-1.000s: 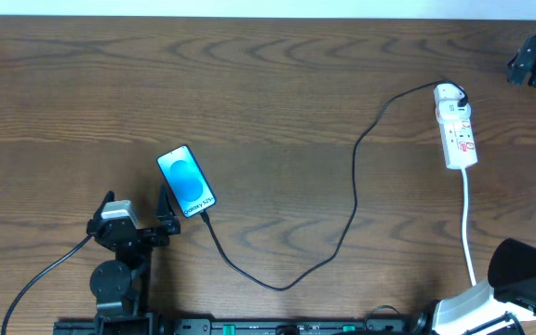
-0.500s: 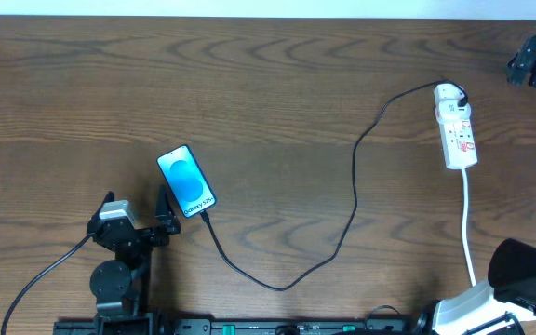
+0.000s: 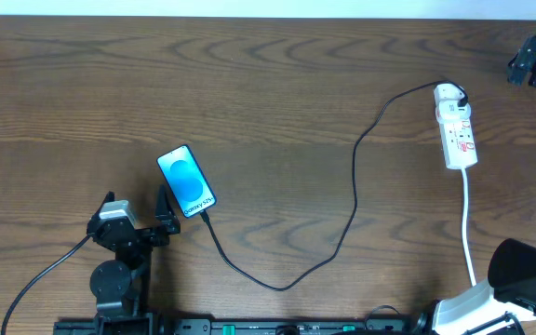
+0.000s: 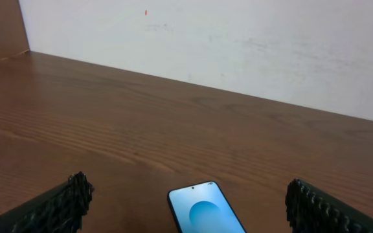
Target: Plug charger to phone and switch on socket
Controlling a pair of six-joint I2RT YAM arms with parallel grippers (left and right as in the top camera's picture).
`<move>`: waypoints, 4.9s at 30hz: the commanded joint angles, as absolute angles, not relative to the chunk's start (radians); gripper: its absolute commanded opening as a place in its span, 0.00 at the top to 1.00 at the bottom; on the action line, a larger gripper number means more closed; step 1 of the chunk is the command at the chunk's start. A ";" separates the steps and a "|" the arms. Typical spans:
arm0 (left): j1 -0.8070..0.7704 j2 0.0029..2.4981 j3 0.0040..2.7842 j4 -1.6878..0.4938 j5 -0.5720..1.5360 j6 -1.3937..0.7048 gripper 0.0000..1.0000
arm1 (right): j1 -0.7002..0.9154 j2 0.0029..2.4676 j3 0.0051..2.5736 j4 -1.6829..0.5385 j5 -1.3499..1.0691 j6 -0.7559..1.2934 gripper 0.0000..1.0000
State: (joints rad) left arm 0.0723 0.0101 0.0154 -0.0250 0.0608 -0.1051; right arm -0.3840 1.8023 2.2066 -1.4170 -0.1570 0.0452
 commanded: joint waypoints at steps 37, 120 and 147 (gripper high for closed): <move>0.078 0.006 0.004 -0.067 0.059 -0.110 0.02 | -0.359 1.787 2.094 -1.203 -0.251 0.060 0.01; 0.078 0.006 0.004 -0.067 0.059 -0.110 0.02 | 0.014 0.139 0.005 0.156 0.099 0.272 0.01; 0.078 0.006 0.004 -0.067 0.059 -0.110 0.02 | 0.015 0.005 0.005 -0.071 0.083 0.159 0.01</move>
State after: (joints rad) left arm 0.0723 0.0101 0.0174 -0.0273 0.0608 -0.1055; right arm 0.0071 0.0128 0.0063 -0.0635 0.0856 0.1921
